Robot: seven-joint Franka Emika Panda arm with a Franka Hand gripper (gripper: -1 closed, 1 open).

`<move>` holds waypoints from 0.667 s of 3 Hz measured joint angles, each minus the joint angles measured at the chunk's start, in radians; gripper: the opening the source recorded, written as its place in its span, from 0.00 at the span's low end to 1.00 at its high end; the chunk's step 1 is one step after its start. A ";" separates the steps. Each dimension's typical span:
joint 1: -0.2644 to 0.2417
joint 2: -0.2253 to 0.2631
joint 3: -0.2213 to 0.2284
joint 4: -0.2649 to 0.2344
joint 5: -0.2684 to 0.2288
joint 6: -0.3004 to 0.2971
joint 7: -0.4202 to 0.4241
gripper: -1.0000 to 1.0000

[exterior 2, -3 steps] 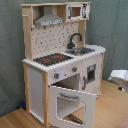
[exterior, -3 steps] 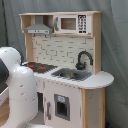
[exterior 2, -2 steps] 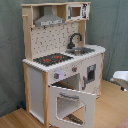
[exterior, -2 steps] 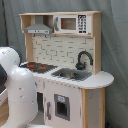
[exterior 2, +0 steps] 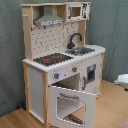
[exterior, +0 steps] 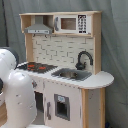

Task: Play with the kitchen

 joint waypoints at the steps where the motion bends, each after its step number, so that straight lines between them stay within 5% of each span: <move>1: -0.015 -0.068 0.013 -0.026 0.048 0.044 -0.061 1.00; 2: -0.029 -0.136 0.024 -0.052 0.096 0.089 -0.122 1.00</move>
